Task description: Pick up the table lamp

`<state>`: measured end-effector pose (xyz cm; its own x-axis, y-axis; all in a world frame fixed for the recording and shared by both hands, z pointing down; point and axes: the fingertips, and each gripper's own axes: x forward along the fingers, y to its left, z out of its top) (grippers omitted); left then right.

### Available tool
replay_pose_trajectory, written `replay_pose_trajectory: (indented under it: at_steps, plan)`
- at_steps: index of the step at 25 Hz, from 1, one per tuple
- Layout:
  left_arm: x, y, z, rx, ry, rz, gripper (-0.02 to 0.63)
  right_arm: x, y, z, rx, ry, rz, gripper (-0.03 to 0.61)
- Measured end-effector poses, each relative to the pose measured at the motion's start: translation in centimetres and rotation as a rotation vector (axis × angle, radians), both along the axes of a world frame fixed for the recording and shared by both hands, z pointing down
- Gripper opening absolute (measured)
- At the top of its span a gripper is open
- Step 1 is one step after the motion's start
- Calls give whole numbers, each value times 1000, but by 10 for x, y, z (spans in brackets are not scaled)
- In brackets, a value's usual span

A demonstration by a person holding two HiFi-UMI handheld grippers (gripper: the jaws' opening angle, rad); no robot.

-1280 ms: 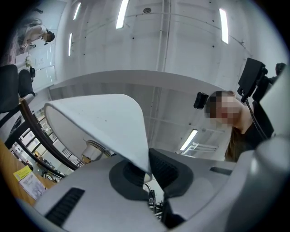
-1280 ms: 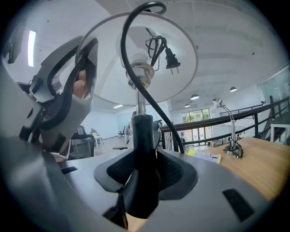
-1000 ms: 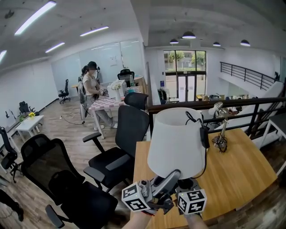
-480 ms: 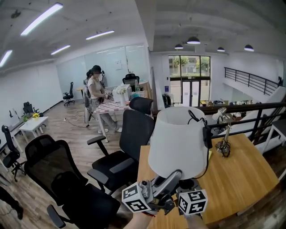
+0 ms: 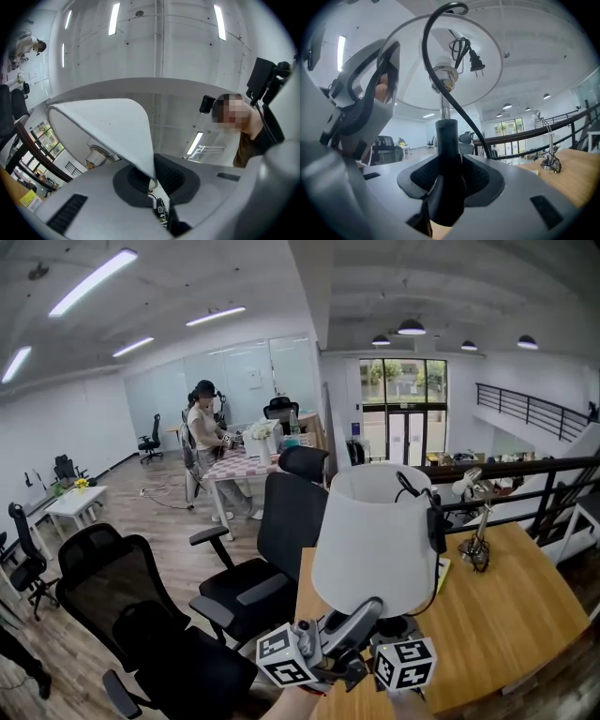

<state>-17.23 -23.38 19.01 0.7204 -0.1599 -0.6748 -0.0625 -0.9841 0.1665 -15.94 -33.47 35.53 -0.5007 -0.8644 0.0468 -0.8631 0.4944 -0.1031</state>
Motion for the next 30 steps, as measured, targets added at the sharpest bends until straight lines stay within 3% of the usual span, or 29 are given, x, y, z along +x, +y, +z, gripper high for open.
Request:
replay_pose_trajectory:
  at_steps: [30]
  plan:
    - [-5, -5, 8, -38, 12, 5, 11, -3, -6, 5, 2, 17, 0, 163]
